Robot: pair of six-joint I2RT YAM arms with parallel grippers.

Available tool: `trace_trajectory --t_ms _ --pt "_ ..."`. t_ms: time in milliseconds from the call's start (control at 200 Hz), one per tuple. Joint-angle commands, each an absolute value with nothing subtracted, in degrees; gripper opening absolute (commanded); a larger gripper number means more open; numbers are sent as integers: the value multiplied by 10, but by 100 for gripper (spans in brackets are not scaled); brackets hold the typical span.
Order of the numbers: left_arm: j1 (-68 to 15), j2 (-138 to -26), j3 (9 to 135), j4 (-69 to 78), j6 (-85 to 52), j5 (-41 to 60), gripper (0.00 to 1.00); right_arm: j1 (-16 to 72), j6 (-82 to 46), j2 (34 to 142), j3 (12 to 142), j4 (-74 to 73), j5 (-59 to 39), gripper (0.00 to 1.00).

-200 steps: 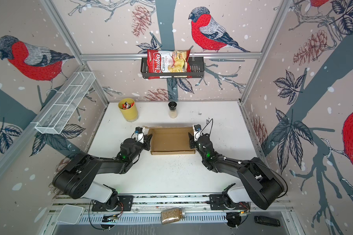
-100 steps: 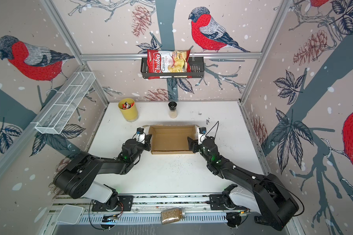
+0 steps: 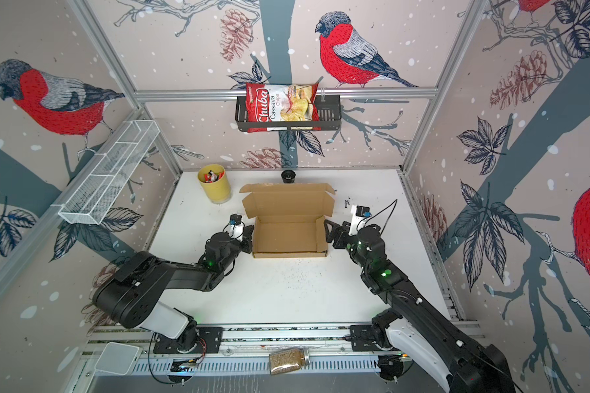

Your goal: Fold the paper box

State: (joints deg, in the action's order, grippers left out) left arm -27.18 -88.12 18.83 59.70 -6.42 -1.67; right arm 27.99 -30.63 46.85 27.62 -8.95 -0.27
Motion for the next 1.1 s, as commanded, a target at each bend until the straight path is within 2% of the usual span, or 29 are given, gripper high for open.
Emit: trace_trajectory --t_ms 0,140,350,545,705,1096 --pt "-272 -856 185 614 -70 -13 12 256 -334 466 303 -58 -30 83" --pt "-272 -749 178 509 -79 -26 18 237 -252 510 336 -49 -3 84" --pt "-266 -631 220 339 -93 -81 39 234 -136 605 391 -52 35 83" --pt "-211 -653 309 237 -85 44 61 226 -44 702 459 -41 40 82" --pt "-175 -684 366 181 -67 76 64 225 -14 750 485 -55 -2 78" --pt "-171 -665 320 218 -99 74 66 240 -195 699 390 35 7 75"
